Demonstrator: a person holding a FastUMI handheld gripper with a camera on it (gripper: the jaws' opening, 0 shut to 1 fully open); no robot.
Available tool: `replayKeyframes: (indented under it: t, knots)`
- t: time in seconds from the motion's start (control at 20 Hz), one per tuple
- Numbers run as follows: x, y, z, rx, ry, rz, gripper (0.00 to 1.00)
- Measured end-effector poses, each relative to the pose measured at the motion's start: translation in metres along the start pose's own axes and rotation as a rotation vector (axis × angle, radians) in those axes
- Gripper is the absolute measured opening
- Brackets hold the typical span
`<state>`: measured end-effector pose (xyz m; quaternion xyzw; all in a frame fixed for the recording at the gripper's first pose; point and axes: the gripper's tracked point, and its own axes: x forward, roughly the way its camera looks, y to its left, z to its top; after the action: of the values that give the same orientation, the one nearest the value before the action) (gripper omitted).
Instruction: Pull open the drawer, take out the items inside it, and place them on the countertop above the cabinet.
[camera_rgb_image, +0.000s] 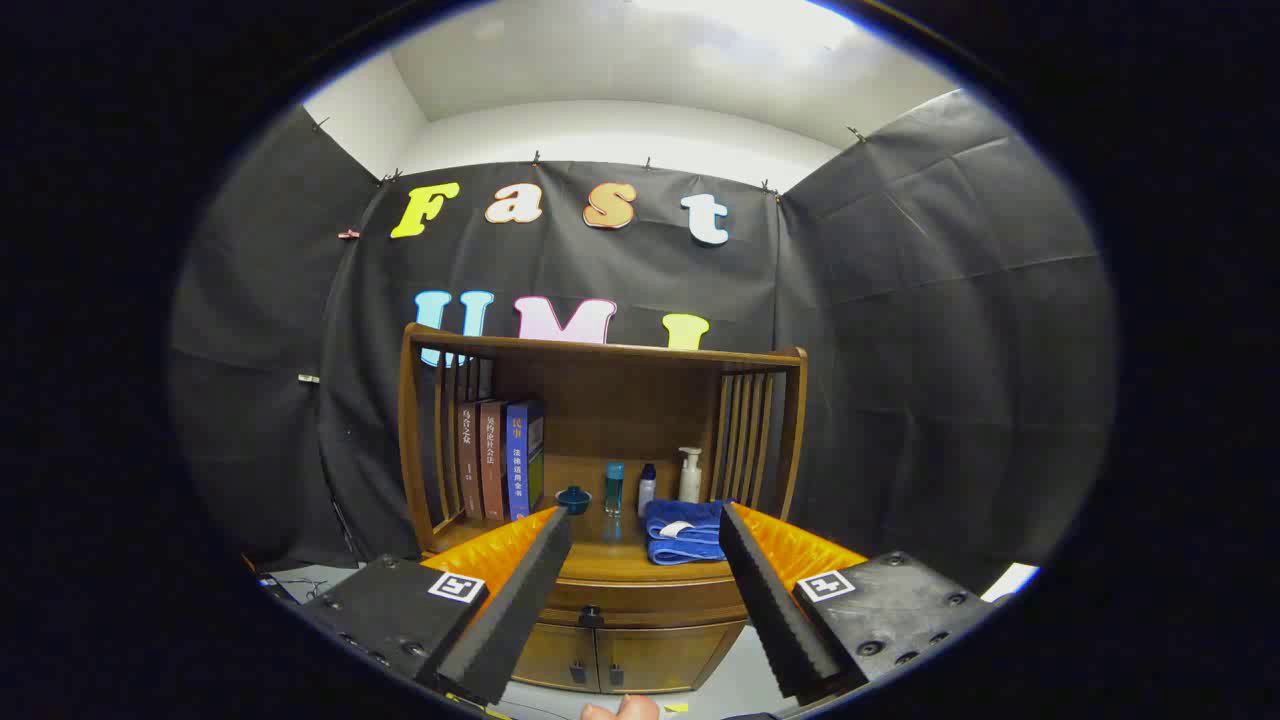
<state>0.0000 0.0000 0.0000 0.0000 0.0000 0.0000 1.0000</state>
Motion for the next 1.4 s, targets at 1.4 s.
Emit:
replayKeyframes:
  t: [1.4]
  knots:
    - [0.065, 0.021, -0.106, 0.057, -0.079, -0.002, 0.97]
